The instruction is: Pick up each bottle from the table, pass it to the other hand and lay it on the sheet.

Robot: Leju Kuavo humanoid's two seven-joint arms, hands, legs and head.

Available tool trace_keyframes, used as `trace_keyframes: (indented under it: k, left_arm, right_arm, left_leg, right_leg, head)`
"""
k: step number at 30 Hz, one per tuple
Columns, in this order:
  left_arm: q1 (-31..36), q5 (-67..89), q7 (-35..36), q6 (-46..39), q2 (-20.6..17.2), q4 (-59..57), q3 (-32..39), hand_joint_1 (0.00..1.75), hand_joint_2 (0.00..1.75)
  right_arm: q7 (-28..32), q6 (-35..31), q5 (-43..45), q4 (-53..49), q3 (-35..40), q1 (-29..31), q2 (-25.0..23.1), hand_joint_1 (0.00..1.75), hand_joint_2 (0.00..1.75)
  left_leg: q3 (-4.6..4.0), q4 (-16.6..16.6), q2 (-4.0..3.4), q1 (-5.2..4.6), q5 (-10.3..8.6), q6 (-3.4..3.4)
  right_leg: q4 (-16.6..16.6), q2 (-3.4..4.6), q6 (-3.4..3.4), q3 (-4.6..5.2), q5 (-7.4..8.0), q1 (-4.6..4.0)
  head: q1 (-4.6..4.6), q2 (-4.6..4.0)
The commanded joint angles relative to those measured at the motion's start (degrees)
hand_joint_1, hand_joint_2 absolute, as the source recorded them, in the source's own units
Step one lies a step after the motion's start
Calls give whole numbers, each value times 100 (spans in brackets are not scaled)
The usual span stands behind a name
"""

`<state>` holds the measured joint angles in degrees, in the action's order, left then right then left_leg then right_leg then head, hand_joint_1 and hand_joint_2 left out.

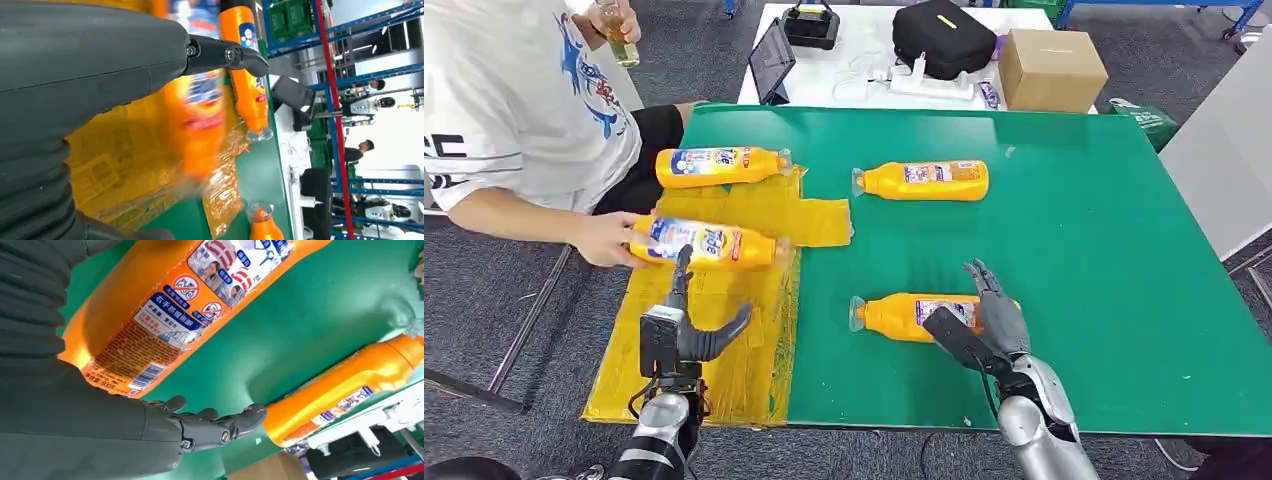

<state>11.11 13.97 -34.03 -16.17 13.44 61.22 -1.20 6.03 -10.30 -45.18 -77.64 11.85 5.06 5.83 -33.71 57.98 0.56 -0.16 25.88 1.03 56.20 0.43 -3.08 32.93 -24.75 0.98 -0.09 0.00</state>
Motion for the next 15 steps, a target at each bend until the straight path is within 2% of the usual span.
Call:
trace_keyframes:
  k: [1, 9, 13, 15]
  left_arm:
    - [130, -3, 33, 26, 12, -359, -38, 0, 175]
    - [284, -120, -51, 25, 21, -621, 9, 0, 175]
    - [353, -167, -60, 55, 38, -777, -25, 0, 175]
    - [450, -205, -56, 87, 37, -937, -73, 0, 175]
  right_arm:
    - [-9, 120, 69, 487, -49, 262, 63, 0, 175]
    - [-222, 773, 270, 1403, 190, 795, 386, 0, 175]
    - [-267, 866, 284, 1858, 324, 1082, 436, 0, 175]
    - [-439, 1111, 288, 2386, 533, 1425, 525, 0, 175]
  left_leg:
    - [13, 0, -8, 8, 3, -6]
    - [7, -2, -6, 3, 0, -3]
    - [16, -3, -2, 6, -3, -4]
    - [26, -2, -5, 15, -4, -8]
  right_leg:
    - [-8, 1, 11, -15, 2, -9]
    - [-6, 2, 5, -9, 4, -4]
    - [-12, -5, 8, -19, 7, -7]
    - [-20, -7, 15, -33, 11, -18]
  head:
    - [0, 0]
    - [0, 0]
    - [-2, 0]
    - [0, 0]
